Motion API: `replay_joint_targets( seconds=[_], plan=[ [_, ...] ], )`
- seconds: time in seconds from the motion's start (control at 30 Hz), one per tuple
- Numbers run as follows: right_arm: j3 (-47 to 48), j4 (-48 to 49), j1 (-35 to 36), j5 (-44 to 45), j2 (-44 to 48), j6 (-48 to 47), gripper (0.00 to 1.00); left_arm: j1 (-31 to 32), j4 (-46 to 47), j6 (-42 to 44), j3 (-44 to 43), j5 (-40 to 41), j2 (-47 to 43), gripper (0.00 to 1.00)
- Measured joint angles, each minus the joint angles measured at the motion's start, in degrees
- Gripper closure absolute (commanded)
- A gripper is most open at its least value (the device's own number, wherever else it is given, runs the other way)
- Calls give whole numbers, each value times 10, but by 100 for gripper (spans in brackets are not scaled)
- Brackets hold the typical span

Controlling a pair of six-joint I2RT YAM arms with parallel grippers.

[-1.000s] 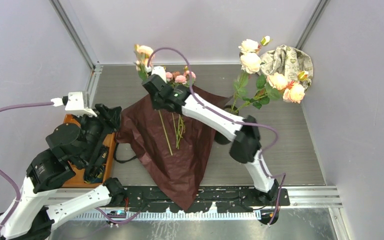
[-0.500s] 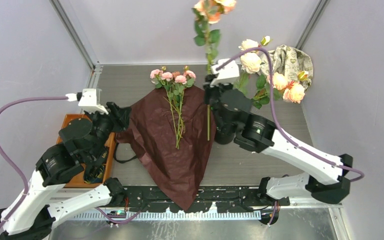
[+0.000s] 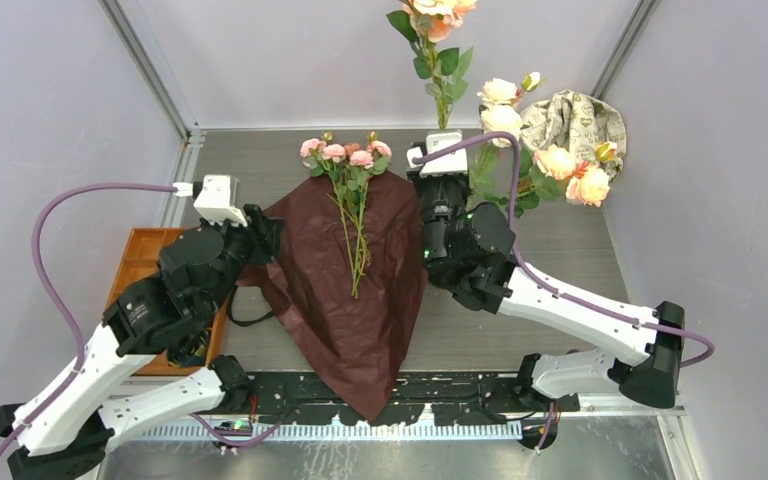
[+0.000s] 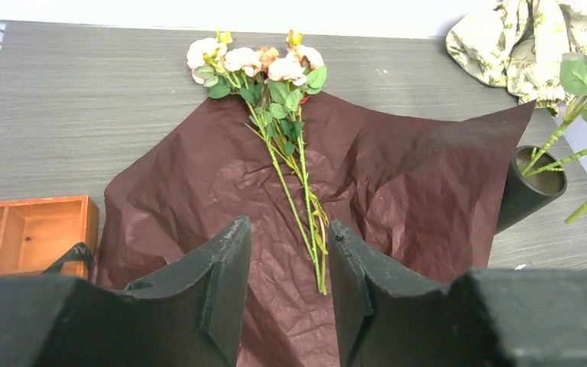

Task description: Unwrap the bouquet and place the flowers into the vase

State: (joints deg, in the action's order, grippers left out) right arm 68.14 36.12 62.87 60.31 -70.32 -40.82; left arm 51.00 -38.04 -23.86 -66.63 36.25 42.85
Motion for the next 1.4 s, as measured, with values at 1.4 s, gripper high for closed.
replay_joint_targets(
  seconds=[1.4],
  plan=[
    [-284, 48, -144, -82, 96, 239, 98, 0, 76, 0, 63, -19, 71, 60]
  ],
)
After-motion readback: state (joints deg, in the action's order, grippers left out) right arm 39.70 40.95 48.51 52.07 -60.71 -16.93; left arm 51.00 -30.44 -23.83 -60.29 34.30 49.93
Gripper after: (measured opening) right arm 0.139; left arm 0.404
